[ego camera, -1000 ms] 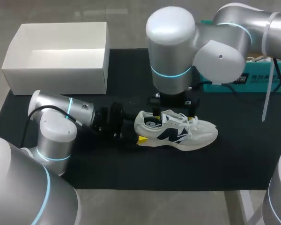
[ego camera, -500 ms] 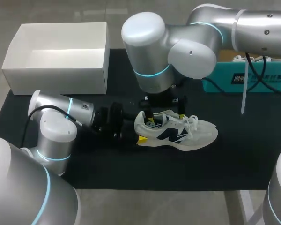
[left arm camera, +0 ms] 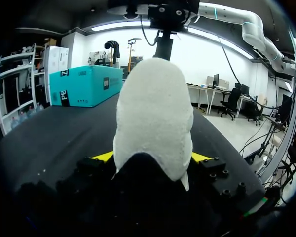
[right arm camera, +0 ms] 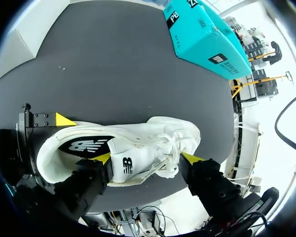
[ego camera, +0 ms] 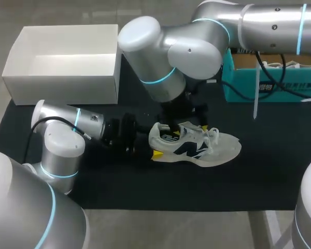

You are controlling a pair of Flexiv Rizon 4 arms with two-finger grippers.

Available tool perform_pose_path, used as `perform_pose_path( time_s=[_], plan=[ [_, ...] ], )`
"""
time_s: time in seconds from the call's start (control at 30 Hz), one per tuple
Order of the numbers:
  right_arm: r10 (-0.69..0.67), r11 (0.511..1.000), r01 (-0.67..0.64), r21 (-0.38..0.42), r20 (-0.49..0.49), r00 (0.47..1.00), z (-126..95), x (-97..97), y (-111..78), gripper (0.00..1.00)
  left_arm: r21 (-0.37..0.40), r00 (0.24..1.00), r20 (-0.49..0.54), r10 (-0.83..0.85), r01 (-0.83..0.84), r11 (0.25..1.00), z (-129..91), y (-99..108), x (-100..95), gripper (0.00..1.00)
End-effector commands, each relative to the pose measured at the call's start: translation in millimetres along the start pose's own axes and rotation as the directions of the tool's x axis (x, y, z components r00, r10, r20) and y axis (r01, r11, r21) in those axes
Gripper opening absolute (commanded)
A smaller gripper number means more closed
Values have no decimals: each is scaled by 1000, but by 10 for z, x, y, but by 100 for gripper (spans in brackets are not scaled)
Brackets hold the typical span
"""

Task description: Take the shoe out of the shoebox, open the shoe tongue, remove and reinsert the insole, then place the shoe into the shoebox

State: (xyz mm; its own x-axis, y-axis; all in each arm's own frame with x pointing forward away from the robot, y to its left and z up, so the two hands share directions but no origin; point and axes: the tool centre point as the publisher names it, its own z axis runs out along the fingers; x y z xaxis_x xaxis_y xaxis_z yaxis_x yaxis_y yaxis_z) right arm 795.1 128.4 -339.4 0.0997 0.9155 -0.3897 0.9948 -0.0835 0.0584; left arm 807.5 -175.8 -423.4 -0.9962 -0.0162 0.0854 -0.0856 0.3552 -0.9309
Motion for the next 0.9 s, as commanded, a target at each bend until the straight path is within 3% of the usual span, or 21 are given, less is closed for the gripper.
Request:
perform_pose_path(
  time_s=[0.03, 0.07, 0.13, 0.4, 0.63, 0.9],
  plan=[
    [13, 1000, -13, 9, 6, 1000, 3, -60, -6, 30, 1, 1000, 2, 1, -1, 1000, -2, 5, 2, 0],
    [17, 1000, -17, 11, 5, 1000, 10, -82, -5, 23, 1, 1000, 2, 1, -1, 1000, -2, 5, 2, 0],
    [27, 1000, -27, 13, 0, 1000, 12, -111, -7, 0, 1, 1000, 2, 1, -1, 1000, -2, 5, 2, 0],
    [71, 997, -70, 19, -100, 992, 11, -223, -12, 0, 1, 1000, 2, 1, -1, 1000, -2, 5, 2, 0],
    [157, 988, -152, 40, -188, 970, 66, -494, -7, 0, 1, 1000, 2, 1, -1, 1000, -2, 5, 2, 0],
    [230, 973, -224, 54, -182, 956, 112, -813, -8, 0, 1, 1000, 2, 1, -1, 1000, -2, 5, 2, 0]
  ],
)
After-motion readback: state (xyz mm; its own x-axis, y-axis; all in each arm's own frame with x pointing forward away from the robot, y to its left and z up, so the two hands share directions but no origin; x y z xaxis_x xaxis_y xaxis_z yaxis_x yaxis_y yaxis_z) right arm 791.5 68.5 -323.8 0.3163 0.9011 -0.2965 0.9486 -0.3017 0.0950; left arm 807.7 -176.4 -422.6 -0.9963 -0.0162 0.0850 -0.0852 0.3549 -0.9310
